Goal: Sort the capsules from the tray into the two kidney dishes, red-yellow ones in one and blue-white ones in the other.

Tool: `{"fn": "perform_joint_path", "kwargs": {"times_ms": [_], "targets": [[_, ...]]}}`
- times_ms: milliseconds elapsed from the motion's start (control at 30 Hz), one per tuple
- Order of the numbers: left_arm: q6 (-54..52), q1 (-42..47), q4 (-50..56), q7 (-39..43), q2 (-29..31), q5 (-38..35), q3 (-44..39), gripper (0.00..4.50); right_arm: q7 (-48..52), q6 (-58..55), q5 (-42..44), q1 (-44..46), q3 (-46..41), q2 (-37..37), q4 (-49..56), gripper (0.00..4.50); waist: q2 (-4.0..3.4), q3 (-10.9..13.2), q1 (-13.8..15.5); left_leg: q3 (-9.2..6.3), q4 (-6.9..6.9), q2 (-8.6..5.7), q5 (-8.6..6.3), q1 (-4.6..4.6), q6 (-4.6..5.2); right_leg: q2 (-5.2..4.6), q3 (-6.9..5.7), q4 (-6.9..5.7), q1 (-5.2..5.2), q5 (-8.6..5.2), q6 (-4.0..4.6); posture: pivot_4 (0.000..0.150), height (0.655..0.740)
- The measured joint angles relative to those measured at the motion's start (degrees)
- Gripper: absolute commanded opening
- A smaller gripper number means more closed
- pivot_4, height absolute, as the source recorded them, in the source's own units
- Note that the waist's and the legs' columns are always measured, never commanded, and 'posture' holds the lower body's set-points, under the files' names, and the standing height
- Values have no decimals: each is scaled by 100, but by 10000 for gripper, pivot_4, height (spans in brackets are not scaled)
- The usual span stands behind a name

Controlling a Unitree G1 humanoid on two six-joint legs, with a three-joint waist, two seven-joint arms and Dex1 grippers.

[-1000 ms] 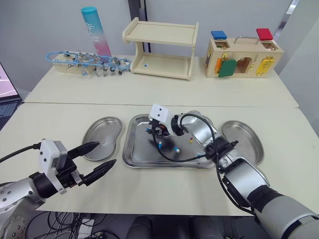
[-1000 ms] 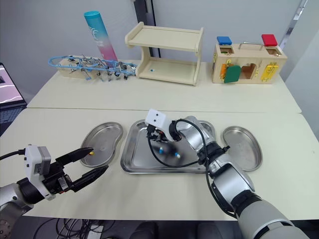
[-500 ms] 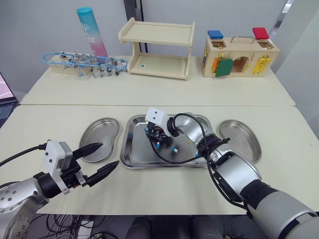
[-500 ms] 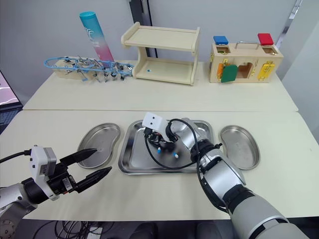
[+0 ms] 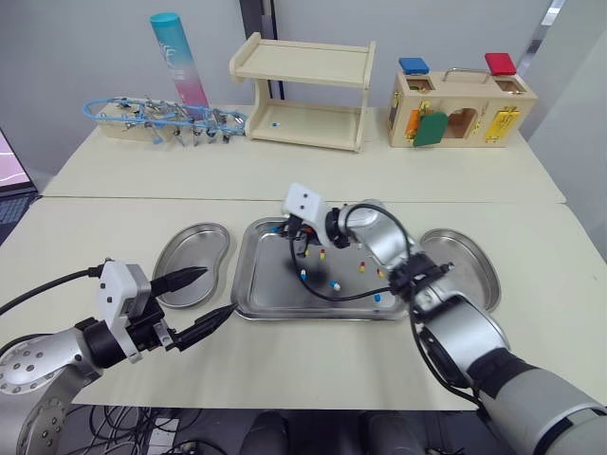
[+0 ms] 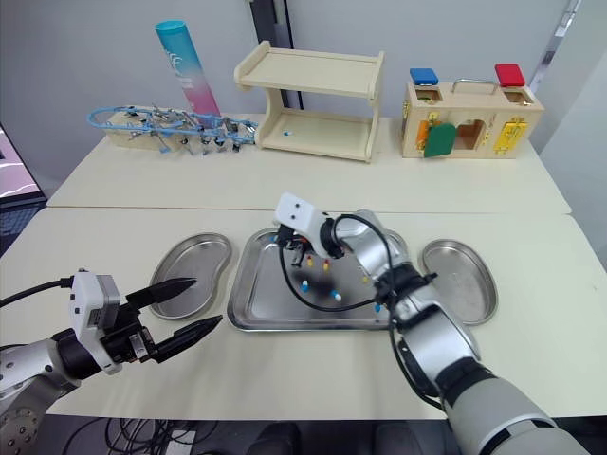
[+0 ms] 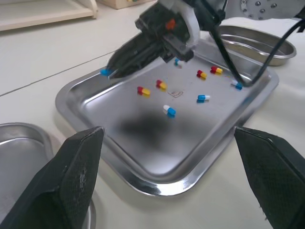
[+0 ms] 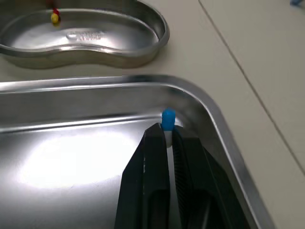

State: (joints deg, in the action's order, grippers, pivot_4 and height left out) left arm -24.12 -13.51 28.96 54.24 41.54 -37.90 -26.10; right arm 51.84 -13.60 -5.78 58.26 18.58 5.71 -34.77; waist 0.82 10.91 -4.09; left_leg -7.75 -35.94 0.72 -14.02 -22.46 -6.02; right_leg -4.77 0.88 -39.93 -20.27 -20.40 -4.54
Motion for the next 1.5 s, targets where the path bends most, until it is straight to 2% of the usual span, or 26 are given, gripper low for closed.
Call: {"fn": "perform_joint_path", "kwargs": {"times_ms": [67,233,367,500,667,900,1133,1300,1400,1500], "targets": [[-36,140,104,44,98,-44,166,45000,129,-719,158,-565,-165,482,1349,267,0,0,70,-1,0,0,-1,-4,2,0,-2,1,-1,0,0,1500,7400],[-73,640,402,234,154,-214,759,45000,241,-2299,522,-1530,-710,1716,3745,267,-2,1,122,0,0,-1,-3,-6,5,-1,-2,2,-1,0,0,1500,7400],[-63,1076,469,473,164,-247,1304,45000,296,-3229,827,-2242,-1237,2606,4832,267,-2,1,125,4,1,-2,-3,-6,6,-1,0,5,0,0,0,1500,7400],[-15,1560,426,677,139,-166,1918,45000,247,-3915,1119,-2780,-1928,3389,5296,267,-3,2,93,10,0,-2,-3,-3,6,0,5,4,1,0,0,1500,7400],[111,2042,48,806,-113,48,2470,45000,163,-4024,1160,-3588,-2474,4335,5351,267,-3,2,134,10,-2,-4,-4,-8,8,-1,2,10,4,0,-1,1500,7400],[196,2438,-41,829,-380,48,2734,45000,48,-3999,1170,-4554,-2639,4787,5226,267,-3,2,132,11,-5,-4,-4,-9,8,-2,3,15,10,2,-5,1500,7400],[272,2450,-41,877,-420,65,2818,45000,-26,-3842,1331,-4642,-2639,4838,5154,19184,-3,2,131,10,-6,-4,-4,-8,8,-2,1,18,11,2,-5,1500,7400],[323,2374,-38,826,-398,79,2779,45000,-92,-3756,1488,-4559,-2696,4865,4987,34495,-3,2,133,10,-5,-4,-4,-8,8,-2,1,19,11,2,-6,1500,7400],[158,2158,-33,692,-163,18,2513,45000,-23,-3380,1600,-4475,-2796,4985,4875,44504,-4,2,120,9,-4,-4,-4,-8,8,-2,1,18,10,2,-6,1500,7400],[-65,1972,-56,439,59,-87,1888,45000,109,-2754,1618,-4454,-2994,5095,4697,44798,-3,2,130,9,-5,-3,-4,-8,8,-2,0,20,11,2,-6,1500,7400]]}}
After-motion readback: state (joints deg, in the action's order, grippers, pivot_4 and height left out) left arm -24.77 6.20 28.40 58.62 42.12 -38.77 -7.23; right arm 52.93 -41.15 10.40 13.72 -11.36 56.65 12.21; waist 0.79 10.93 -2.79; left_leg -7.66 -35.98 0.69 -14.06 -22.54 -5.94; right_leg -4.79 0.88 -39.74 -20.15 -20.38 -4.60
